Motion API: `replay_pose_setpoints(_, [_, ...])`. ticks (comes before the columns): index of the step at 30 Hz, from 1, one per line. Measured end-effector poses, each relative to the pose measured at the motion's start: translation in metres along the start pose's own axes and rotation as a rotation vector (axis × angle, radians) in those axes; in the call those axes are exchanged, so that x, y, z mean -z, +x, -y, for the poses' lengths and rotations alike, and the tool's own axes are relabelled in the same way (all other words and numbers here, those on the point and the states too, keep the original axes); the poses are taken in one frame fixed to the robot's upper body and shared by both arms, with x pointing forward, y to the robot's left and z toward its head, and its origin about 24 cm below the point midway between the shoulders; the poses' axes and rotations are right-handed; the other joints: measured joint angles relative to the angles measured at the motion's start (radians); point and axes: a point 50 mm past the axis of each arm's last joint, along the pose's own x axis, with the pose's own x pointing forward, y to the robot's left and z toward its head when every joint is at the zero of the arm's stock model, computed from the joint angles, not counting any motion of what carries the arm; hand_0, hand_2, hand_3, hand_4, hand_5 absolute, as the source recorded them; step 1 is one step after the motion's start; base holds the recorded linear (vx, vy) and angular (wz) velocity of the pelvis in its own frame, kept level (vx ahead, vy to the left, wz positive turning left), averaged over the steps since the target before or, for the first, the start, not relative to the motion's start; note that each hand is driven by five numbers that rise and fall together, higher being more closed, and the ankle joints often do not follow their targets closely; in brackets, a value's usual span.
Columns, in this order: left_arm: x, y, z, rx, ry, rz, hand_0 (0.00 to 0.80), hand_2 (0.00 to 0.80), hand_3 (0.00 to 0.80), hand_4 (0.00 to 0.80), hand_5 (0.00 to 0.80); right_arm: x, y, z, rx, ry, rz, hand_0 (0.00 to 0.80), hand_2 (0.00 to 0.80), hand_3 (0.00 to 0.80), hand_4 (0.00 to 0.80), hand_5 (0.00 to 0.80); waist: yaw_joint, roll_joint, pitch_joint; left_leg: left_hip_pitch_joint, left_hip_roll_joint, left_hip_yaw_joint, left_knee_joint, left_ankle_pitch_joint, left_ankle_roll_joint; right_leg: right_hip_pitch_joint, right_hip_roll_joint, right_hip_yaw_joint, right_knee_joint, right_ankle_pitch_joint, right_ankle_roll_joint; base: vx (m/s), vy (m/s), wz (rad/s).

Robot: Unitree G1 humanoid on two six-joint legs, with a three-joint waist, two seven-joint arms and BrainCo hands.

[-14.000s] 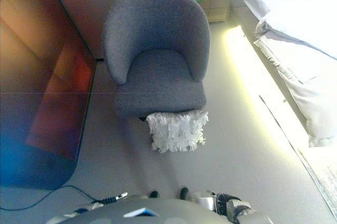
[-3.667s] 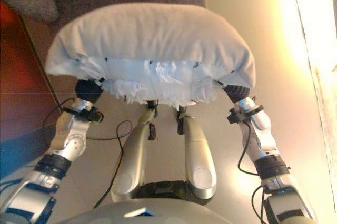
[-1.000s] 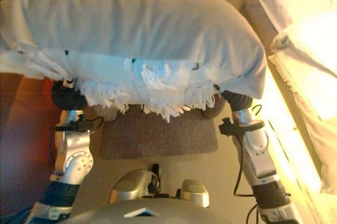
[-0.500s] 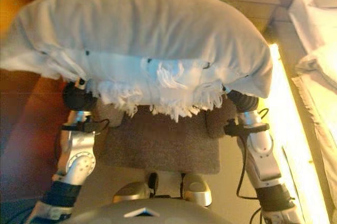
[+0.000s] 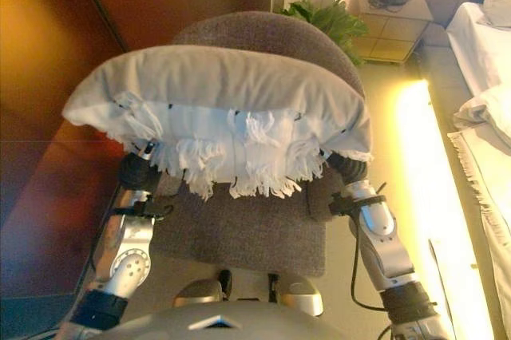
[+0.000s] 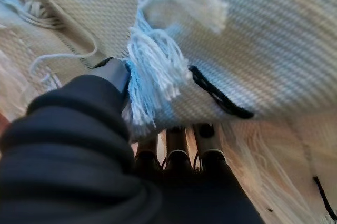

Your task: Pick up the cushion and take it to the sofa

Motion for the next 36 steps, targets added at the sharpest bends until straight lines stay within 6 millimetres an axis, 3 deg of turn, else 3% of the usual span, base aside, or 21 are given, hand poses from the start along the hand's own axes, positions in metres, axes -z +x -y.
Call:
replay_pose_setpoints(6, [0.016,-0.004,-0.006,-0.032,0.072,-0.113,0.8,0.8,0.8,0.8,0.8,0.024,-0.012,0.002,0.052,0.013,-0.121,0.8,0.8,0.8,0.8,0.8,-0.004,0.018,0.001,0.024,-0.014,0.008,-0.074,0.034,0.026,-0.01,-0.018,0.003,-0.001,0.008,0.013,0.118,0.101,-0.01])
replay_pose_setpoints(14, [0.039,-0.013,-0.018,-0.075,0.129,-0.269,0.8,0.8,0.8,0.8,0.8,0.06,-0.028,0.004,0.124,0.043,-0.293,0.8,0.8,0.8,0.8,0.8,-0.006,0.022,-0.001,0.043,-0.013,0.028,-0.101,0.047,0.024,-0.008,-0.017,0.008,-0.001,0.011,0.021,0.062,0.052,-0.05])
replay_pose_setpoints(17, [0.056,-0.012,-0.026,-0.129,0.142,-0.356,0.8,0.8,0.8,0.8,0.8,0.076,-0.028,0.003,0.185,0.063,-0.362,0.8,0.8,0.8,0.8,0.8,-0.007,0.022,-0.001,0.043,-0.013,0.039,-0.101,0.046,0.024,-0.012,-0.017,0.013,-0.001,0.013,0.024,-0.006,0.026,-0.08])
replay_pose_setpoints(24, [0.079,-0.006,-0.036,-0.236,0.202,-0.463,0.8,0.8,0.8,0.8,0.8,0.096,-0.021,-0.006,0.238,0.053,-0.461,0.8,0.8,0.8,0.8,0.8,-0.018,0.027,0.004,0.031,-0.013,0.077,-0.101,0.047,0.024,-0.04,-0.02,0.013,-0.001,0.023,0.029,0.004,0.019,-0.16])
replay_pose_setpoints(27, [0.083,0.003,-0.035,-0.26,0.21,-0.47,0.8,0.8,0.8,0.8,0.8,0.098,-0.011,-0.008,0.242,0.042,-0.477,0.8,0.8,0.8,0.8,0.8,-0.034,0.025,0.011,0.017,-0.014,0.086,-0.101,0.047,0.025,-0.058,-0.02,0.016,-0.001,0.031,0.029,-0.113,-0.005,-0.1])
replay_pose_setpoints(31, [0.085,0.037,-0.027,-0.279,0.239,-0.461,0.8,0.8,0.8,0.8,0.8,0.095,0.028,0.001,0.258,0.011,-0.491,0.8,0.8,0.8,0.8,0.8,-0.038,0.017,0.055,-0.019,-0.021,0.096,-0.101,0.061,0.027,-0.099,-0.026,0.025,-0.001,0.056,0.029,-0.09,-0.031,-0.1])
replay_pose_setpoints(36, [0.075,0.073,-0.024,-0.313,0.301,-0.472,0.8,0.8,0.8,0.8,0.8,0.083,0.07,0.006,0.272,0.092,-0.524,0.8,0.8,0.8,0.8,0.8,-0.036,0.005,0.084,-0.021,-0.022,0.094,-0.101,0.065,0.025,-0.099,-0.027,0.024,-0.001,0.059,0.029,-0.048,-0.065,0.01])
